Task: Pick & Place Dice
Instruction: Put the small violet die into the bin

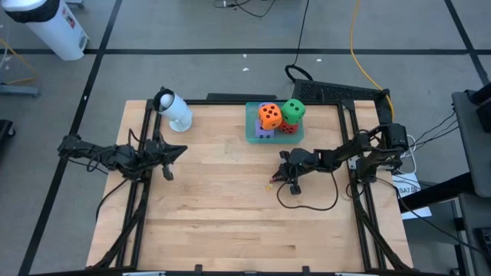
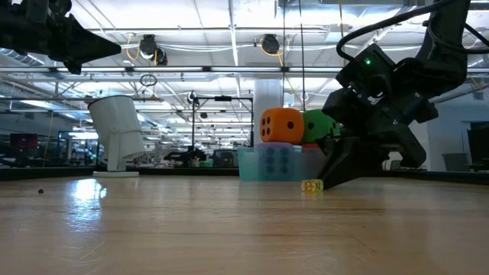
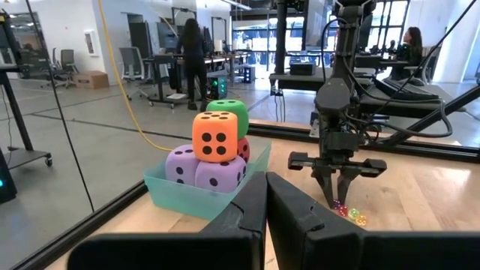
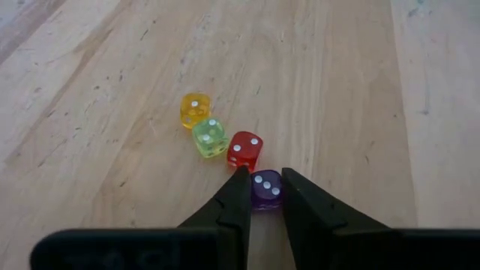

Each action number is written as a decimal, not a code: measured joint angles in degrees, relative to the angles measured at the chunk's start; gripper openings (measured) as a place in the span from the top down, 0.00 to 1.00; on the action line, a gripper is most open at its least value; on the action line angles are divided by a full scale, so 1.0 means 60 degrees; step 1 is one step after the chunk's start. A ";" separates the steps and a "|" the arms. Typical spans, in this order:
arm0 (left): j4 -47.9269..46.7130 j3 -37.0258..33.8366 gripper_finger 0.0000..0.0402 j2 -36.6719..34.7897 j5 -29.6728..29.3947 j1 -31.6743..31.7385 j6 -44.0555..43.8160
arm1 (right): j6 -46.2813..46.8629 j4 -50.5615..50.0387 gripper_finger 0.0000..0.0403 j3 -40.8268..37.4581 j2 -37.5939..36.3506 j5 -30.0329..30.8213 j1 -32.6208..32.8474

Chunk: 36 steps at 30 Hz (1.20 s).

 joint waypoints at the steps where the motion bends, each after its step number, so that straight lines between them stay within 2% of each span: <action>1: 0.0000 0.0000 0.95 0.0000 0.0000 0.0000 0.0000 | -0.0043 0.0000 0.87 0.0000 0.0000 0.0000 0.0000; 5: 0.0004 0.0000 0.95 0.0000 0.0000 0.0000 0.0069 | -0.0170 -0.0186 0.87 -0.0015 -0.0241 0.0290 0.0004; 10: 0.0004 0.0000 0.95 0.0000 0.0000 0.0000 0.0204 | 0.0154 -0.0891 0.87 -0.0018 -0.1307 0.1755 0.0020; 13: 0.0012 0.0000 0.95 0.0000 0.0000 0.0000 0.0200 | 0.0511 -0.1332 0.87 -0.0029 -0.2209 0.3043 0.0079; 18: 0.0015 0.0000 0.95 0.0000 0.0000 0.0000 0.0200 | 0.0956 -0.1384 0.87 -0.0022 -0.3447 0.6382 0.0219; 20: 0.0011 0.0000 0.95 0.0000 0.0000 0.0000 0.0201 | 0.0972 -0.1413 0.87 -0.0022 -0.3728 0.7010 0.0187; 24: 0.0011 0.0000 0.95 0.0000 0.0000 0.0000 0.0244 | 0.1393 -0.1393 0.87 -0.0022 -0.3841 0.7266 -0.0163; 29: 0.0007 0.0000 0.95 0.0000 0.0000 0.0000 0.0149 | 0.2670 -0.1438 0.87 -0.0022 -0.3500 0.7235 -0.1056; 32: 0.0007 0.0000 0.95 -0.0001 0.0000 0.0000 -0.0085 | 0.3114 -0.1646 0.87 -0.0015 -0.3179 0.6752 -0.1455; 36: 0.0011 0.0000 0.95 -0.0001 0.0000 0.0000 -0.0018 | 0.3064 -0.1562 0.87 -0.0015 -0.2814 0.6655 -0.1621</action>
